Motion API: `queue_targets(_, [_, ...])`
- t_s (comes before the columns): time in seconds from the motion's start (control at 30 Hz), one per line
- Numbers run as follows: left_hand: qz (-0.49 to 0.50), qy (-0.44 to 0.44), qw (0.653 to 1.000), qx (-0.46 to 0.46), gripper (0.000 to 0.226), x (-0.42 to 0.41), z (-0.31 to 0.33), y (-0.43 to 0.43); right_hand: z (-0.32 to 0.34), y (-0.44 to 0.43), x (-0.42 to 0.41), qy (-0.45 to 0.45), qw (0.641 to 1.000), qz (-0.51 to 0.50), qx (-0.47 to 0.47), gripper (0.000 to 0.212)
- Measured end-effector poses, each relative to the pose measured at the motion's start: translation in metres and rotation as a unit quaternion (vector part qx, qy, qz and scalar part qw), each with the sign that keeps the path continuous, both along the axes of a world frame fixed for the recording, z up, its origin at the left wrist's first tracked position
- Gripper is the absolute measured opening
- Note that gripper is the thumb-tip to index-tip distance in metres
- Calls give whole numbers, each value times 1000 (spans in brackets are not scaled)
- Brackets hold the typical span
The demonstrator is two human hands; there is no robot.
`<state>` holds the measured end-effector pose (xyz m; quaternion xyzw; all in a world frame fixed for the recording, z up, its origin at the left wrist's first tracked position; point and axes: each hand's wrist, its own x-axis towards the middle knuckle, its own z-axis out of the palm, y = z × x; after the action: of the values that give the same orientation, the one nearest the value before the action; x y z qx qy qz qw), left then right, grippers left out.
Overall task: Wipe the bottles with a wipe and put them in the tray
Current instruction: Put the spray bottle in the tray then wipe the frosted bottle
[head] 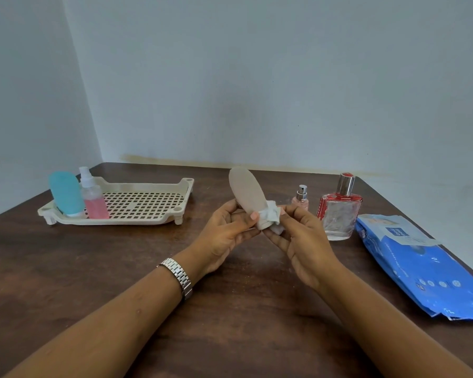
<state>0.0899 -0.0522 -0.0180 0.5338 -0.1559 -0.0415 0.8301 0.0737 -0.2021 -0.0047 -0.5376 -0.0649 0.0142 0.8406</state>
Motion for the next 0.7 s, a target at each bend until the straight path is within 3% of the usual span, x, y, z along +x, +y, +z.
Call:
queue_targets(0.13, [9,-17,999,26,51,0,-1,1,1,-1,-1,30,999,42,5,18])
queue_targets(0.27, [43,-29,997,63,52,-1,1,2,-1,-1,-2,-46,994,13,-100,25])
queue_targets(0.4, [48,-13,998,43,51,-1,-1,1,-2,-1,-2,-235,923,-139,-273,20])
queue_targets(0.53, [46,0,999,-5,54,0,2,0,-1,-1,-6,-368,860,-170,-311,25])
queue_targets(0.6, [42,4,999,-29,53,-1,4,-1,-1,0,-7,-355,872,-167,-293,26])
queue_targets(0.7, [24,8,998,-51,43,-3,6,-3,-1,0,-3,-227,928,-182,-232,27])
